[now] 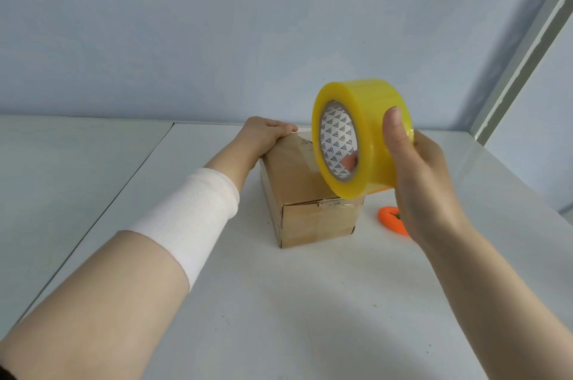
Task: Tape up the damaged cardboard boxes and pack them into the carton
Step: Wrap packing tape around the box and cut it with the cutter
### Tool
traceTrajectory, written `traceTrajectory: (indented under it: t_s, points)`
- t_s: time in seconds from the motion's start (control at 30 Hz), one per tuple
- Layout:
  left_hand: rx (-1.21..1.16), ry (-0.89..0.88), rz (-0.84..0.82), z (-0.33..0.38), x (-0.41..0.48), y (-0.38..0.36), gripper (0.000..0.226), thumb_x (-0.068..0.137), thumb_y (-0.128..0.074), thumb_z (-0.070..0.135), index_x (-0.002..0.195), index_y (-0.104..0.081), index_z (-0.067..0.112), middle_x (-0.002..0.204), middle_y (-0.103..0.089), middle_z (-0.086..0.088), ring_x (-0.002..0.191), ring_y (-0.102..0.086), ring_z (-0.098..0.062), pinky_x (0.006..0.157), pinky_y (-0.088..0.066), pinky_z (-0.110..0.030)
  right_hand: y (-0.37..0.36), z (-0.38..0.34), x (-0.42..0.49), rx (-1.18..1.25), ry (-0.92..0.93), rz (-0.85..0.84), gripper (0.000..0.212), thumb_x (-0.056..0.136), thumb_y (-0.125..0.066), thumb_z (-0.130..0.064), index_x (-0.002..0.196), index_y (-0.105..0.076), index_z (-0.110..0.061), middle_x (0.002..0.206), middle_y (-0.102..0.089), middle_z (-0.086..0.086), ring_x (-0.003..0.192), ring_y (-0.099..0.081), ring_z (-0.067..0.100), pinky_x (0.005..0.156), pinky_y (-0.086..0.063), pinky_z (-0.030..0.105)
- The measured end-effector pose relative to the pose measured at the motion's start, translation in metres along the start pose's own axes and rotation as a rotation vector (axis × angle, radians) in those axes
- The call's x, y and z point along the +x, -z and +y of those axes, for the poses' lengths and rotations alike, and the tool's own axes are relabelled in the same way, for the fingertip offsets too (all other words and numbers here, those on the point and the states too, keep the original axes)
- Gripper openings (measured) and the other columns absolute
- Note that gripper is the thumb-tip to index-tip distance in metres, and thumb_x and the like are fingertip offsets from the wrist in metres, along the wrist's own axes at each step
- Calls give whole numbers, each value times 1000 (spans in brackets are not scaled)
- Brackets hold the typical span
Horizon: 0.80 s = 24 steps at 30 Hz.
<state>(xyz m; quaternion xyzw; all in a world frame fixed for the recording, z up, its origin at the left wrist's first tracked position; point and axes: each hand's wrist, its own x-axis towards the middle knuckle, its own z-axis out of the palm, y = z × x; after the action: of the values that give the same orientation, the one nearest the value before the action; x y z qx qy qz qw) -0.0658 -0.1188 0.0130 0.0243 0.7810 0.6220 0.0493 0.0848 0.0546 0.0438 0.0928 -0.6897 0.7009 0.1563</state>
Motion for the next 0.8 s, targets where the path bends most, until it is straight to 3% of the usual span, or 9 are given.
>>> traceTrajectory:
  t_s: [0.07,0.13,0.23,0.3,0.43,0.53,0.63,0.73,0.8]
  points:
    - [-7,9,13,1,-1,0,14,85,-67,19,98,-72,20,82,-68,4,71,-61,-6,54,-47,-10,4,3,-4,49,10,-81,49,70,-59,-71,91,-72,-28,94,-74,-3,92,-69,14,75,-56,26]
    - [-2,13,29,2,-2,-2,16,86,-66,17,101,-72,17,85,-68,2,72,-62,-7,57,-48,-11,5,7,-9,34,13,-108,59,67,-62,-70,95,-69,-18,92,-74,-2,92,-69,16,79,-54,29]
    - [5,24,46,4,-4,-4,19,86,-66,16,104,-71,15,92,-68,-1,79,-62,-11,63,-48,-16,1,2,-16,8,-25,-21,36,77,-58,-54,71,-69,-20,66,-71,-3,65,-67,7,60,-51,19]
    - [5,34,57,4,-5,-4,20,85,-66,16,104,-71,16,95,-68,-2,81,-62,-12,63,-48,-17,1,-8,-26,15,-55,48,33,77,-56,-53,61,-69,-27,55,-68,-4,51,-63,4,45,-45,14]
    - [22,42,88,4,-4,-4,19,83,-68,20,102,-72,17,97,-68,0,78,-62,-8,63,-48,-17,15,-17,-66,10,-125,61,47,63,-59,-64,72,-69,-19,58,-69,1,51,-66,8,45,-49,17]
    - [36,20,96,3,-4,-5,13,83,-69,22,95,-72,21,99,-70,0,80,-64,-9,77,-52,-20,20,-1,-95,22,-255,94,43,64,-64,-55,71,-69,-13,59,-69,3,49,-65,8,44,-46,13]
    - [60,-36,115,1,-6,-6,15,85,-68,21,98,-72,16,103,-70,-4,79,-63,-9,72,-50,-16,16,11,-105,3,-309,100,35,66,-59,-46,69,-67,-12,61,-69,3,48,-64,5,44,-43,10]
    - [453,-227,185,8,-11,-7,23,91,-59,24,107,-70,12,115,-66,-5,104,-60,-16,85,-43,-21,13,14,-104,36,-323,126,35,66,-60,-46,71,-66,-12,62,-68,9,50,-65,9,45,-45,13]
    - [694,-396,165,21,-18,-9,30,95,-51,32,117,-65,16,131,-57,-3,125,-48,-17,98,-33,-25,10,14,-103,48,-325,134,36,67,-60,-46,74,-66,-12,64,-68,12,51,-66,11,45,-46,15]
